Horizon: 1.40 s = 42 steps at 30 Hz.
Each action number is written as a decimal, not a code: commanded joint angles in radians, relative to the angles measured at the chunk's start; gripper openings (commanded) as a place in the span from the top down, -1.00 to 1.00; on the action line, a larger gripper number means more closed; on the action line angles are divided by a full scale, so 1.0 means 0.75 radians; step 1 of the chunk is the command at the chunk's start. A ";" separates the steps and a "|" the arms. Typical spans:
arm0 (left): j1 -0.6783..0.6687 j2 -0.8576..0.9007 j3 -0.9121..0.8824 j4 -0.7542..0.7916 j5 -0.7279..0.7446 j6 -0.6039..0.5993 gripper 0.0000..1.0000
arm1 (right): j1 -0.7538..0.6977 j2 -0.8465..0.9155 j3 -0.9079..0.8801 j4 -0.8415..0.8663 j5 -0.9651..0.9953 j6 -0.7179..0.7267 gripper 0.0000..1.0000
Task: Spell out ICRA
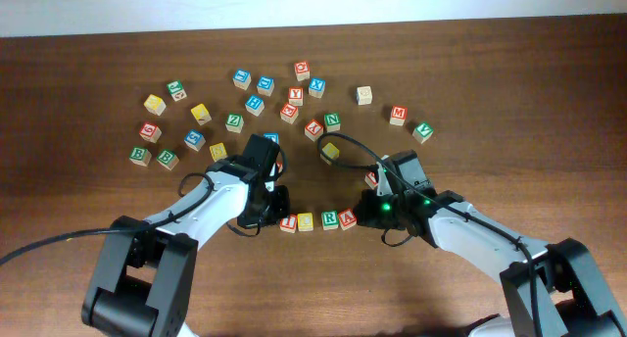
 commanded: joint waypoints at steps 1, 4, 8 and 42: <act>-0.012 0.063 -0.025 -0.001 0.001 -0.017 1.00 | 0.008 0.010 -0.007 -0.001 0.004 0.007 0.92; -0.012 0.063 -0.025 -0.002 0.001 -0.017 1.00 | 0.008 0.010 -0.007 -0.063 0.044 0.149 0.92; -0.014 0.063 -0.024 0.005 0.000 -0.017 1.00 | 0.010 0.010 -0.008 -0.082 0.038 0.152 0.92; -0.034 0.055 0.088 -0.111 -0.151 -0.075 1.00 | 0.115 0.010 -0.008 -0.032 0.109 0.180 0.91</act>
